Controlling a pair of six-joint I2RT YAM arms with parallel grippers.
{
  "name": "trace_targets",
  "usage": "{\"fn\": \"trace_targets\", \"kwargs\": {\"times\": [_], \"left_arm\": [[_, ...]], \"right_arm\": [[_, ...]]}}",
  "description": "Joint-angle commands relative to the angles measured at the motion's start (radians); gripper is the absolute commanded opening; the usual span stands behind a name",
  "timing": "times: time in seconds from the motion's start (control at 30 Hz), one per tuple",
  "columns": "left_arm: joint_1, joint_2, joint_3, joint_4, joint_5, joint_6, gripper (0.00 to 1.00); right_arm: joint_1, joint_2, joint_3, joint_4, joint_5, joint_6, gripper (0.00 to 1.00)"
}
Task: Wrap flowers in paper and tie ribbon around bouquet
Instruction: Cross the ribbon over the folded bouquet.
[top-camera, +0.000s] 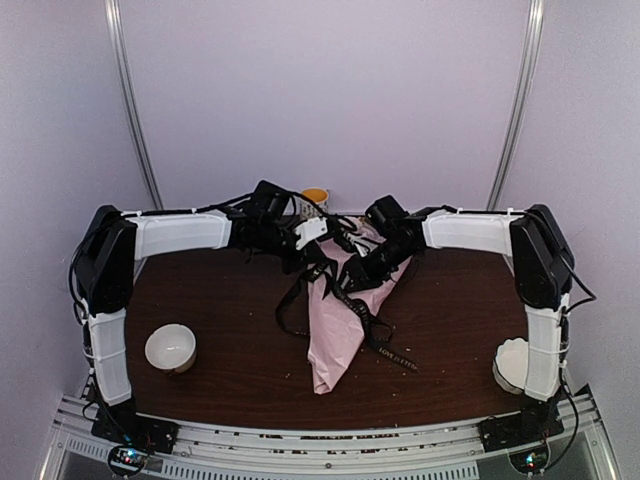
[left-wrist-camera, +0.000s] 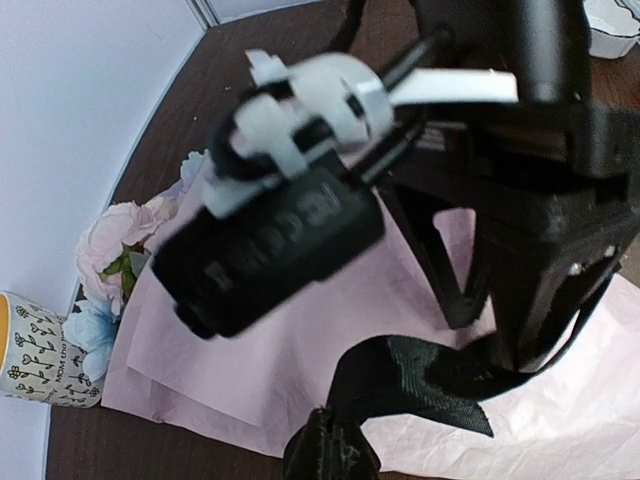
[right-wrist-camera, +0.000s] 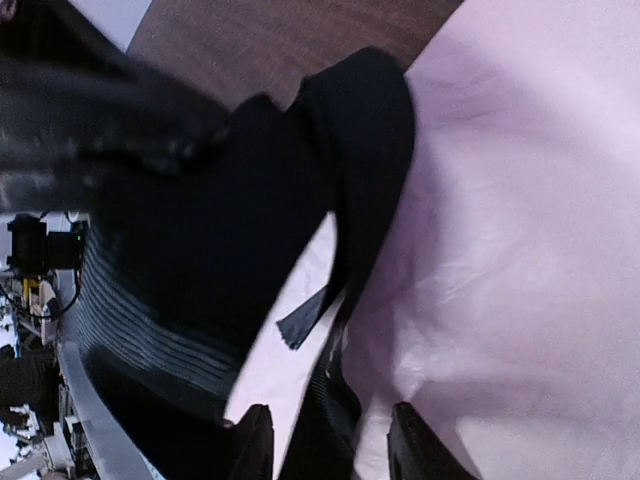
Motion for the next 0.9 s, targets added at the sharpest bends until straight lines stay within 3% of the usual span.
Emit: {"fn": "trace_targets", "kwargs": {"times": [0.0, 0.27, 0.5, 0.63, 0.87], "left_arm": [[0.002, -0.008, -0.007, 0.037, -0.005, -0.014, 0.0], [0.002, 0.0, -0.006, 0.037, -0.001, -0.017, 0.0], [0.001, 0.014, 0.005, 0.047, 0.004, -0.034, 0.0], [0.003, 0.021, 0.008, 0.054, 0.004, -0.042, 0.0], [0.007, 0.022, 0.008, 0.043, 0.001, -0.049, 0.0]], "right_arm": [[-0.025, -0.056, 0.06, -0.018, 0.125, 0.031, 0.42], [-0.046, -0.09, 0.075, -0.007, 0.225, 0.084, 0.43], [0.03, -0.296, -0.222, 0.251, 0.253, 0.143, 0.29], [0.103, -0.325, -0.307, 0.298, 0.384, 0.142, 0.32], [0.138, -0.232, -0.278, 0.295, 0.435, 0.142, 0.38]]}}
